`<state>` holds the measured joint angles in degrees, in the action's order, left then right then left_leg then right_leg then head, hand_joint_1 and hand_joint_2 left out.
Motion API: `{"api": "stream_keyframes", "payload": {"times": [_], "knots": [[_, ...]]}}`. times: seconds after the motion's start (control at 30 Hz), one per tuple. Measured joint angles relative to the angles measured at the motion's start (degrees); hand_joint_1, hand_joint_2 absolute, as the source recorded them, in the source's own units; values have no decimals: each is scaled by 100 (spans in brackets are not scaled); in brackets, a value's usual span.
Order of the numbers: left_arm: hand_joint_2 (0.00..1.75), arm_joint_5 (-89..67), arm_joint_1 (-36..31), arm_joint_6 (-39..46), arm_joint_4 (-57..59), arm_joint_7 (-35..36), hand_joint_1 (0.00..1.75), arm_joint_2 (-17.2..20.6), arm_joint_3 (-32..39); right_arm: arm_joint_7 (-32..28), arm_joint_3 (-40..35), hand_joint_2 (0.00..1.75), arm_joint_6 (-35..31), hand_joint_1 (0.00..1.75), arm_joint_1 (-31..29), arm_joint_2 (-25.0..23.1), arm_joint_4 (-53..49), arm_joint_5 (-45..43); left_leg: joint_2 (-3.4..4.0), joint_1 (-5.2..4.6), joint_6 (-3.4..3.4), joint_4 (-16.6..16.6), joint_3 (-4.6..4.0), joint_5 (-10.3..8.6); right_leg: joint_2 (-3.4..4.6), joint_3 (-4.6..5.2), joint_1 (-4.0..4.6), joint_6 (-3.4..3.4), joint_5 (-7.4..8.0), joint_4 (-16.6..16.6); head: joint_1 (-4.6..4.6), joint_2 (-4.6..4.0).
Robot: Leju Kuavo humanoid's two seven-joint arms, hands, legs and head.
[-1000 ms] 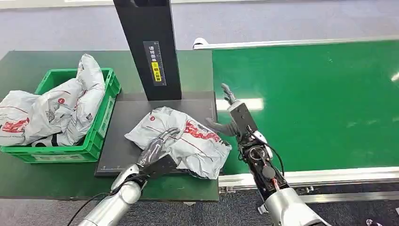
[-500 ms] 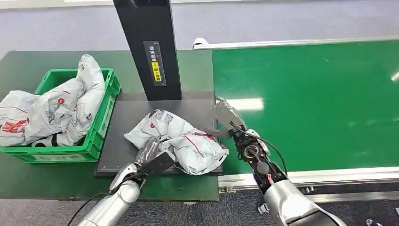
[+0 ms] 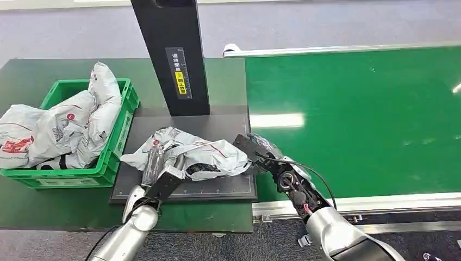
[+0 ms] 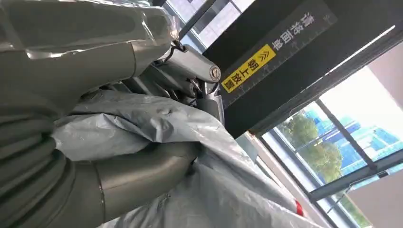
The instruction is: Moved the parcel from conveyor to table for the left to box.
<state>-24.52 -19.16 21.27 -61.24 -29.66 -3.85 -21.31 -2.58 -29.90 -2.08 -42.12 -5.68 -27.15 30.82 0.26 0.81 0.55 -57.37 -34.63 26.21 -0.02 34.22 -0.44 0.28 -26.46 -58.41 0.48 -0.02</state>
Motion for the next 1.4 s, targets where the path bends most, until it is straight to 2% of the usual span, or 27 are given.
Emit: {"api": "stream_keyframes", "payload": {"times": [0.2,0.37,0.43,0.47,0.53,0.67,0.77,0.83,0.9,0.97,1.03,1.23,1.3,1.4], "knots": [[175,7,62,8,-122,-4,175,0,22,0,-13,175,0,0,-45,0,63,9,-1,0,0,0,0,0,0,-2,0,0,0,0,0,0],[175,96,180,402,-381,-173,175,9,28,-79,-13,175,-2,0,-61,0,81,72,0,0,0,0,0,0,0,0,0,0,0,0,0,0],[175,245,250,457,-599,-267,155,13,50,-131,-11,175,-2,0,-61,0,85,90,0,0,0,0,-1,0,0,1,0,0,0,0,0,0],[175,326,286,512,-704,-363,166,15,52,-158,-7,175,-2,0,-61,0,87,96,0,0,0,0,-1,0,0,0,0,0,0,0,0,2],[175,467,362,775,-963,-691,175,17,72,-221,2,175,0,0,-61,0,90,111,0,0,0,0,-1,0,0,1,0,0,0,0,0,0],[175,131,477,1639,-1742,-1010,175,33,186,-299,11,175,11,0,-54,0,90,160,-2,0,0,0,-1,0,0,0,0,0,0,0,0,0],[175,-950,544,1661,-2716,-1034,175,-162,711,-385,13,175,9,0,-15,4,90,170,0,0,0,0,0,0,0,0,0,0,0,0,4,0],[175,-1106,542,1661,-3149,-1034,175,-236,1025,-437,13,175,-4,0,-1,2,90,170,2,0,0,0,2,0,1,-1,0,0,0,0,0,0],[175,-1368,563,1661,-3600,-1029,175,-323,1313,-733,44,175,-147,0,32,4,83,30,0,2,0,0,-1,0,0,0,2,0,0,0,0,0],[175,-1458,556,1661,-3976,-1029,175,-411,1597,-1390,188,175,-385,0,122,-18,-40,-410,-1,2,0,0,0,0,0,-1,2,0,0,-1,0,0],[175,-1560,556,1661,-4290,-1029,175,-476,1879,-2098,447,175,-511,0,250,-57,-338,-1074,-1,2,0,0,0,0,0,1,2,0,0,0,-2,0],[175,-1842,475,1661,-4760,-1029,175,-629,2461,-3319,1141,175,-841,0,686,-72,-1439,-2255,-2,1,0,0,-1,0,-1,-1,1,0,-1,0,0,0],[175,-2053,404,1659,-4850,-1029,175,-673,2573,-3602,1257,175,-1069,0,860,-72,-1817,-2457,-2,1,0,0,0,0,-1,-1,1,0,-1,1,0,0],[175,-2496,264,1659,-4866,-1029,175,-734,2782,-3716,1274,175,-1451,0,1120,-63,-2430,-2653,-1,0,0,0,0,0,-1,0,0,0,-1,1,2,0]]}}
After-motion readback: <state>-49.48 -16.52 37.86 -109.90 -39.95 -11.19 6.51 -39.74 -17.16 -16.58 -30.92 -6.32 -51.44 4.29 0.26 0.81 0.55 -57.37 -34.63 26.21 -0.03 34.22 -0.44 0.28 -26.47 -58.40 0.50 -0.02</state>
